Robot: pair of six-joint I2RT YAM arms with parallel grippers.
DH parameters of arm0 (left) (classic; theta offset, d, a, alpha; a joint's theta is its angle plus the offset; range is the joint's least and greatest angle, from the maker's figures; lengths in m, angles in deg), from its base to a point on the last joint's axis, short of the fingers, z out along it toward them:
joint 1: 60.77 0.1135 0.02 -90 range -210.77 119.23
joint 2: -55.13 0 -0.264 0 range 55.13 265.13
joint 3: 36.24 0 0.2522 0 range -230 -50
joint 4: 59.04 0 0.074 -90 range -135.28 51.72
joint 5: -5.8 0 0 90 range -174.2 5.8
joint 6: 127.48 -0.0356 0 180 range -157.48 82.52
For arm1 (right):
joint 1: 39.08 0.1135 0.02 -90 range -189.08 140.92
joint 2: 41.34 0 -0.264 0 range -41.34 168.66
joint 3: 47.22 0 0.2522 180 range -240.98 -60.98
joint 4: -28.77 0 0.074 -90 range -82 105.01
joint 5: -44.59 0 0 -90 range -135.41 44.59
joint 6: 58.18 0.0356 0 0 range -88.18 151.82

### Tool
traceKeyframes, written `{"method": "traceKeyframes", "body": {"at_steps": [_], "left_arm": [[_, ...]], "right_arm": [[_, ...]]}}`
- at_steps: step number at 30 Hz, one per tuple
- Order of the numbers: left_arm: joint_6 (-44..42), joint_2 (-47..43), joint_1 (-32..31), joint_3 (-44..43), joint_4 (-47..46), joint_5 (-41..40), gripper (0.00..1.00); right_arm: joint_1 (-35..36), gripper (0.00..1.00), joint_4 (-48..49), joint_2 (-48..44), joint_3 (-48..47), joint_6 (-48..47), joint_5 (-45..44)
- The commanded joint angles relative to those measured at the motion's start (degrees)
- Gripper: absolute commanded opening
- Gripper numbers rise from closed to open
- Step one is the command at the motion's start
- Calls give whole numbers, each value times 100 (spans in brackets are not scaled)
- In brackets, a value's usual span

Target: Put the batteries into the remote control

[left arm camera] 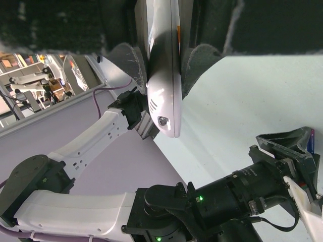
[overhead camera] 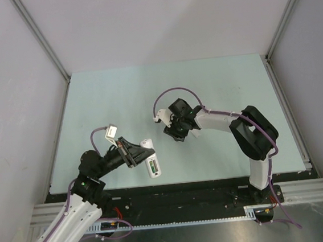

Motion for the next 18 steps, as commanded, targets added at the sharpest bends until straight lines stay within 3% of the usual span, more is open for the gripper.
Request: {"method": "traceKeyframes", "body": {"at_steps": [1,7,18], "left_arm": [[-77,-59,-24,-93,-253,-14,0],[-104,-50,-32,-102,-261,-23,0],[-95,-68,-41,-58,-261,-41,0]], "right_arm": [[-23,28,-73,21,-183,202,-136],[-14,44,-91,-32,-183,290,-277],[21,59,-30,-93,-192,334,-461]]}}
